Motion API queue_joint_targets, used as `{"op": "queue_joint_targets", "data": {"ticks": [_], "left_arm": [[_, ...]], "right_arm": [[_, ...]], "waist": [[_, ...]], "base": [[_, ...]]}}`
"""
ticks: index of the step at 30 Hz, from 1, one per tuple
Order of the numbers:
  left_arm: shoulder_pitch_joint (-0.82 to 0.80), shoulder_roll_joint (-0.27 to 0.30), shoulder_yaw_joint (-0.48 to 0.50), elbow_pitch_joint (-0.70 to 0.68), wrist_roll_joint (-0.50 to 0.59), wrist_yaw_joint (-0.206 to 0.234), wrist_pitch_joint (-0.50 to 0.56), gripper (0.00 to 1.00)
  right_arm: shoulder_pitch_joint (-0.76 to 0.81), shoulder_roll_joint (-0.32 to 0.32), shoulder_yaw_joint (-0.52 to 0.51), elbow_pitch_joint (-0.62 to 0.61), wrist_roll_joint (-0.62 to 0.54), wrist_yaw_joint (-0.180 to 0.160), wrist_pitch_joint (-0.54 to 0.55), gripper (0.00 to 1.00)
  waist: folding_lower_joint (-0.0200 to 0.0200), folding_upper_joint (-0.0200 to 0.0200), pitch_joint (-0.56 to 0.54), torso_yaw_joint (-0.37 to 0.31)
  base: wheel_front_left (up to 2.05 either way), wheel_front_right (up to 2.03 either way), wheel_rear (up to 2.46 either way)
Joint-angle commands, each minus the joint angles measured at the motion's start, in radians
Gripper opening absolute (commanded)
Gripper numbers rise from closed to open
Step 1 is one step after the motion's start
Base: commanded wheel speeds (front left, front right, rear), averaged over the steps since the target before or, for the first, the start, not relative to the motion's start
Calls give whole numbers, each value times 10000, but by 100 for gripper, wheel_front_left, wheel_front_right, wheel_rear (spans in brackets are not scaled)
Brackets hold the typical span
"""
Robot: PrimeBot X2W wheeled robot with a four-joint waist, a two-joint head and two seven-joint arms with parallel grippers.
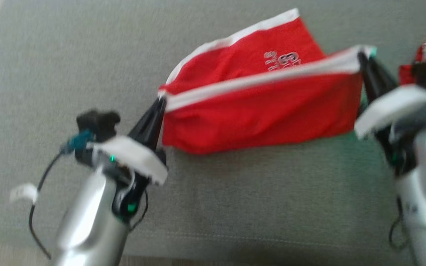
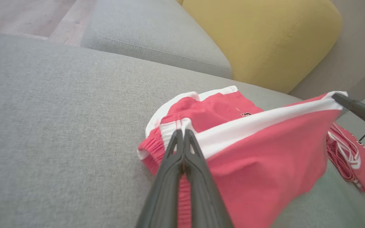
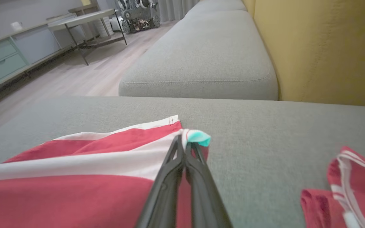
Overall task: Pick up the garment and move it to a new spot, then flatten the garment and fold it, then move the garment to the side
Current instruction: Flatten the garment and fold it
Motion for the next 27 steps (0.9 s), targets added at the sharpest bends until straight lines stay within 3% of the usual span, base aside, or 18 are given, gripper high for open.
{"op": "queue_joint_targets", "data": {"ticks": [1, 10, 21, 22, 23, 24, 27], "left_arm": [[-715, 86, 291, -22, -122, -72, 17, 0], [-3524, -147, -265, 2496, -803, -175, -595, 0], [-5061, -189, -1191, 4808, -1824, -215, -1406, 0], [-5117, -190, -1291, 4935, -1923, -218, -1468, 20], [-5176, -190, -1390, 5046, -1988, -220, -1544, 47], [-5223, -190, -1482, 5148, -2040, -221, -1630, 100], [-5258, -191, -1674, 5409, -2123, -225, -1891, 100]], "right_arm": [[-811, -228, 296, 83, -44, -9, -34, 0], [-4278, -417, 1553, 3698, -368, -9, -769, 0], [-6412, -3, 2567, 6592, 24, -9, -2557, 0], [-6530, -3, 2703, 6776, 64, -9, -2717, 8], [-6630, 2, 2823, 6954, 138, -9, -2862, 60], [-6714, 9, 2931, 7125, 226, -9, -2994, 100], [-6846, 55, 3294, 7469, 485, -9, -3454, 100]], "waist": [[0, 0, 641, 451], [0, 0, 1702, 930], [0, 0, 2127, 870], [0, 0, 2137, 860], [0, 0, 2142, 855], [0, 0, 2131, 850], [0, 0, 2040, 803]], "base": [[0, 0, 0], [0, 0, 0], [0, 0, 0], [0, 0, 0], [0, 0, 0], [0, 0, 0], [0, 0, 0]]}}
